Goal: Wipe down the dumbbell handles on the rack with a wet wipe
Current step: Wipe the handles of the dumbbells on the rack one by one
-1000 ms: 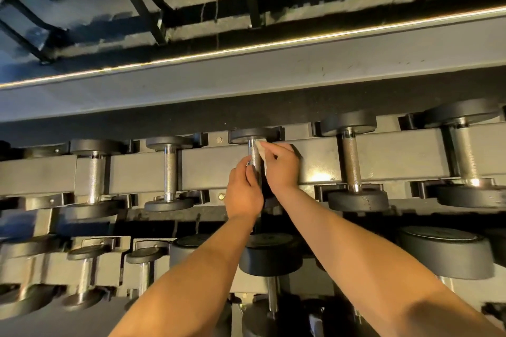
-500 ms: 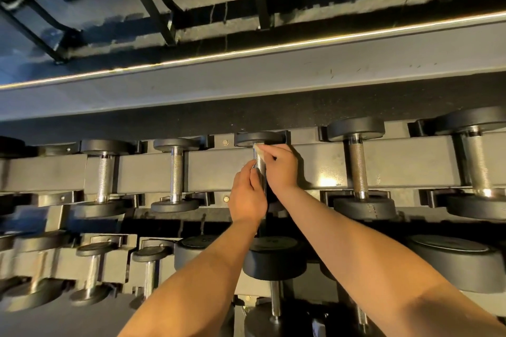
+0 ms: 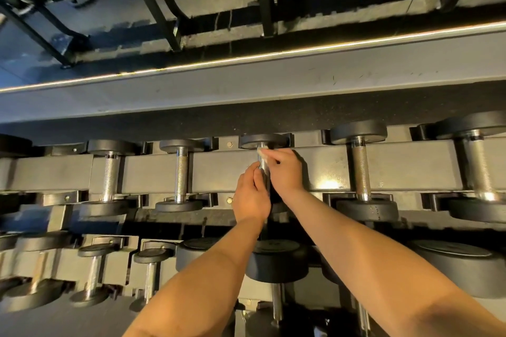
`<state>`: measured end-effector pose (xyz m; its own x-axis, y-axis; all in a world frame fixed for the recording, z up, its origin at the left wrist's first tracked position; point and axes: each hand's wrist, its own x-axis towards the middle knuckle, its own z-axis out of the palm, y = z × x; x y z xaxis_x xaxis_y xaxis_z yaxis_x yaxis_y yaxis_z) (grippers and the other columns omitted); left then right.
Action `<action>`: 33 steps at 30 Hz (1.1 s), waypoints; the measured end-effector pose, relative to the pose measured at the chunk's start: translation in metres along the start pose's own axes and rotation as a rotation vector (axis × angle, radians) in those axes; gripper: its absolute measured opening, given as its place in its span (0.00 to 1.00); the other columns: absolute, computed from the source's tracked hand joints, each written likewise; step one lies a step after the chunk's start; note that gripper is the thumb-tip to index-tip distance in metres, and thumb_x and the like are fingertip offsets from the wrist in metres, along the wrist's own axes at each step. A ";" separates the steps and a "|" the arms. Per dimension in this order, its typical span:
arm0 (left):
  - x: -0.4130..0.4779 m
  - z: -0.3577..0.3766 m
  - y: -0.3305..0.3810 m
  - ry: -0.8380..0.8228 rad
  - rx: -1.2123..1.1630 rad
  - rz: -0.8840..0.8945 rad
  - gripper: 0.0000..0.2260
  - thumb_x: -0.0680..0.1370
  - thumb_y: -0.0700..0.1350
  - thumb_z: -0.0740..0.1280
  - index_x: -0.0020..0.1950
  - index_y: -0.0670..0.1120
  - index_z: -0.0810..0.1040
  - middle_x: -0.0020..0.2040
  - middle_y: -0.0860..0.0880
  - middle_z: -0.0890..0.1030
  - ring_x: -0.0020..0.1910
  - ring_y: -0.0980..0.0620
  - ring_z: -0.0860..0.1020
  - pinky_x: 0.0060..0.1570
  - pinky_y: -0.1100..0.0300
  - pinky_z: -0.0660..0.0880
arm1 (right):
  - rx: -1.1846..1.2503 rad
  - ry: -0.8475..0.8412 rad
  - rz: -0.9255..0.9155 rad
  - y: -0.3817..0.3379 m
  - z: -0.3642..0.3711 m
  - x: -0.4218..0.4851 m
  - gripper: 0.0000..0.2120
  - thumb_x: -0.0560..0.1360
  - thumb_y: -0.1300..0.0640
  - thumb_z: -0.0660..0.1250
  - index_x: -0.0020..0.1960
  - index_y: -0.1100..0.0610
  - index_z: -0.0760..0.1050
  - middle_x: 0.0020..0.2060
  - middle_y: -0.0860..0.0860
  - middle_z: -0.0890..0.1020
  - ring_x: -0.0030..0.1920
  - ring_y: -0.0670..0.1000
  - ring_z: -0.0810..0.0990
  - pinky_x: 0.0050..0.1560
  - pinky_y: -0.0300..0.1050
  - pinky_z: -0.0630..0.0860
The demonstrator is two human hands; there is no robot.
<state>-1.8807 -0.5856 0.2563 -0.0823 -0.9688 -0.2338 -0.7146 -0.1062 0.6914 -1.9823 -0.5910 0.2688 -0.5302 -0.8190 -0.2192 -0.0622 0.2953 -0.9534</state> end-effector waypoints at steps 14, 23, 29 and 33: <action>0.005 -0.003 -0.006 0.006 -0.057 0.008 0.17 0.86 0.55 0.50 0.68 0.60 0.74 0.62 0.57 0.79 0.57 0.57 0.77 0.54 0.57 0.73 | -0.043 0.044 -0.003 -0.002 0.010 -0.006 0.12 0.80 0.64 0.65 0.59 0.57 0.83 0.49 0.47 0.75 0.47 0.42 0.76 0.49 0.22 0.70; 0.006 -0.002 -0.010 0.014 -0.061 0.036 0.16 0.86 0.54 0.50 0.65 0.59 0.76 0.59 0.57 0.79 0.55 0.58 0.76 0.54 0.57 0.74 | -0.010 0.078 -0.032 -0.005 0.010 0.002 0.10 0.80 0.63 0.67 0.58 0.57 0.84 0.51 0.50 0.78 0.48 0.40 0.75 0.52 0.22 0.68; 0.006 -0.004 -0.011 0.010 -0.088 0.041 0.15 0.87 0.54 0.49 0.63 0.58 0.75 0.56 0.56 0.79 0.53 0.57 0.77 0.52 0.55 0.74 | -0.045 0.016 0.002 0.012 0.010 -0.019 0.11 0.80 0.61 0.66 0.60 0.53 0.83 0.46 0.47 0.74 0.47 0.43 0.75 0.51 0.25 0.70; 0.000 -0.009 -0.004 -0.020 -0.128 0.009 0.13 0.87 0.53 0.50 0.64 0.59 0.72 0.52 0.56 0.78 0.48 0.56 0.77 0.47 0.57 0.70 | -0.059 0.004 0.061 0.024 0.008 -0.044 0.10 0.80 0.60 0.66 0.59 0.53 0.83 0.44 0.47 0.74 0.46 0.47 0.77 0.50 0.29 0.73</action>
<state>-1.8717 -0.5871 0.2594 -0.1028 -0.9652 -0.2403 -0.6193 -0.1269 0.7748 -1.9536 -0.5522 0.2533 -0.5377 -0.7967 -0.2760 -0.0788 0.3734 -0.9243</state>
